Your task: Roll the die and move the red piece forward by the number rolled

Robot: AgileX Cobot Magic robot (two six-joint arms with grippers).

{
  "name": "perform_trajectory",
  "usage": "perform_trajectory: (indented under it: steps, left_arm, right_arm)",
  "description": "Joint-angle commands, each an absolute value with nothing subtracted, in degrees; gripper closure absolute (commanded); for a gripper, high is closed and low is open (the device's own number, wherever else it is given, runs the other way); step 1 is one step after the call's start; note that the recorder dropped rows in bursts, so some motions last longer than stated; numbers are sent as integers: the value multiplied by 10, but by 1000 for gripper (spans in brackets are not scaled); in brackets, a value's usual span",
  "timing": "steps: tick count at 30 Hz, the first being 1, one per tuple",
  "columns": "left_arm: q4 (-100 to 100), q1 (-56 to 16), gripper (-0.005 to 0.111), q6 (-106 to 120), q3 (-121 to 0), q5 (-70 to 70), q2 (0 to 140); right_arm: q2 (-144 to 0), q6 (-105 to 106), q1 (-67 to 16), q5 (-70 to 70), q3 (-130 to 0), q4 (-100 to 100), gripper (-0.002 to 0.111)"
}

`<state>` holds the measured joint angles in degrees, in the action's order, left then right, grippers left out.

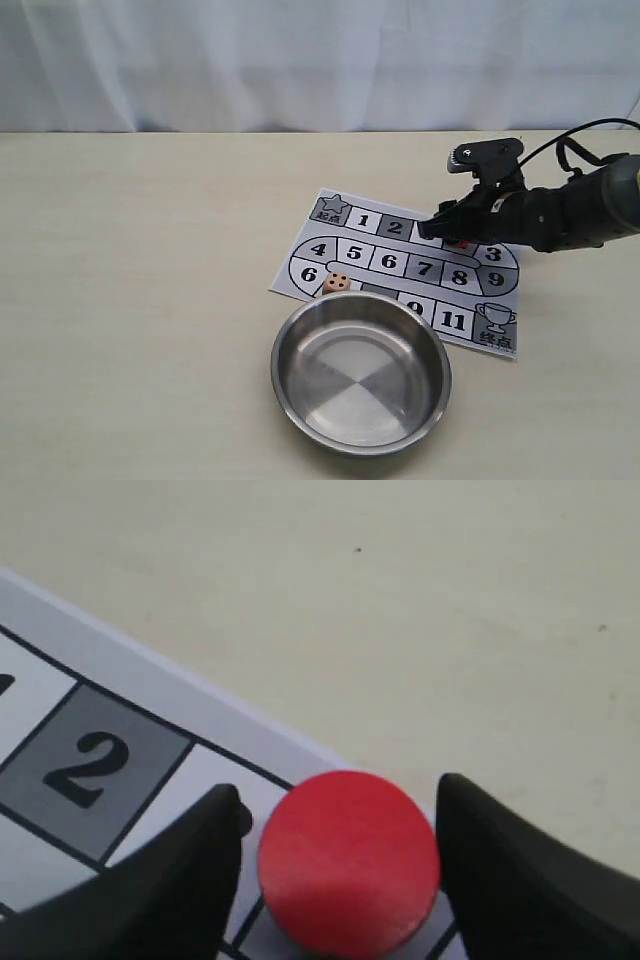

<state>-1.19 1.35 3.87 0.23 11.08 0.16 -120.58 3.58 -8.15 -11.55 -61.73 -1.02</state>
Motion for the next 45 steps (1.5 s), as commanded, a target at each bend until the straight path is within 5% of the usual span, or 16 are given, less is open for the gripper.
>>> perform_trajectory:
  steps: [1, 14, 26, 45]
  left_arm:
    - [-8, 13, 107, 36, 0, 107, 0]
    - [-8, 13, 107, 36, 0, 107, 0]
    - [-8, 13, 107, 36, 0, 107, 0]
    - [-8, 13, 107, 36, 0, 108, 0]
  right_arm:
    - [-1184, 36, -82, -115, -616, -11, 44]
    - [-1139, 36, -82, -94, -616, -11, 45]
    - [-1032, 36, -82, 65, -616, -11, 104]
    - [-903, -14, -79, 467, -616, -5, 104]
